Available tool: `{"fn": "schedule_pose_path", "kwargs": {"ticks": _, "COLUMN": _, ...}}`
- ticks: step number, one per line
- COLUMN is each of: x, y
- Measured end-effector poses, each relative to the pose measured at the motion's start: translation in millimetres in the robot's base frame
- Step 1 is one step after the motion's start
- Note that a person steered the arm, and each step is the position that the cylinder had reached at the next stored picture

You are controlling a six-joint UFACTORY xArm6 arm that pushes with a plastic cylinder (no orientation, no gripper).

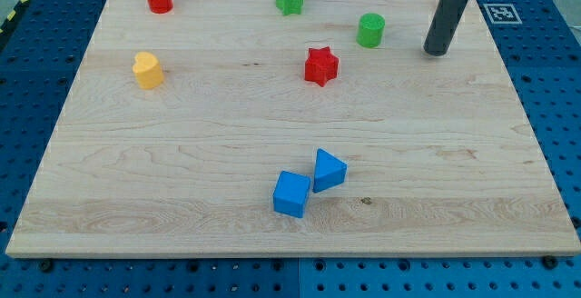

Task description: Move the green circle towards the right side of the board

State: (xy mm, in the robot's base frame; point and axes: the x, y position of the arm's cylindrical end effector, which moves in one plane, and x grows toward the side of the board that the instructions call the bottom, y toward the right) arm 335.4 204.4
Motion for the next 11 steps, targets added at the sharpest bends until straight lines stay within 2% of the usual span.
{"fn": "schedule_pose_path", "kwargs": {"ticks": 2, "x": -17.9, "y": -5.5}}
{"fn": "schedule_pose_path", "kwargs": {"ticks": 3, "x": -42.7, "y": -5.5}}
{"fn": "schedule_pose_path", "kwargs": {"ticks": 4, "x": -59.5, "y": -24.7}}
{"fn": "schedule_pose_path", "kwargs": {"ticks": 5, "x": -69.9, "y": -68.5}}
{"fn": "schedule_pose_path", "kwargs": {"ticks": 6, "x": -70.6, "y": -113.9}}
{"fn": "schedule_pose_path", "kwargs": {"ticks": 7, "x": -68.3, "y": -129.9}}
{"fn": "schedule_pose_path", "kwargs": {"ticks": 9, "x": -61.6, "y": -122.9}}
{"fn": "schedule_pose_path", "kwargs": {"ticks": 11, "x": -37.5, "y": -81.5}}
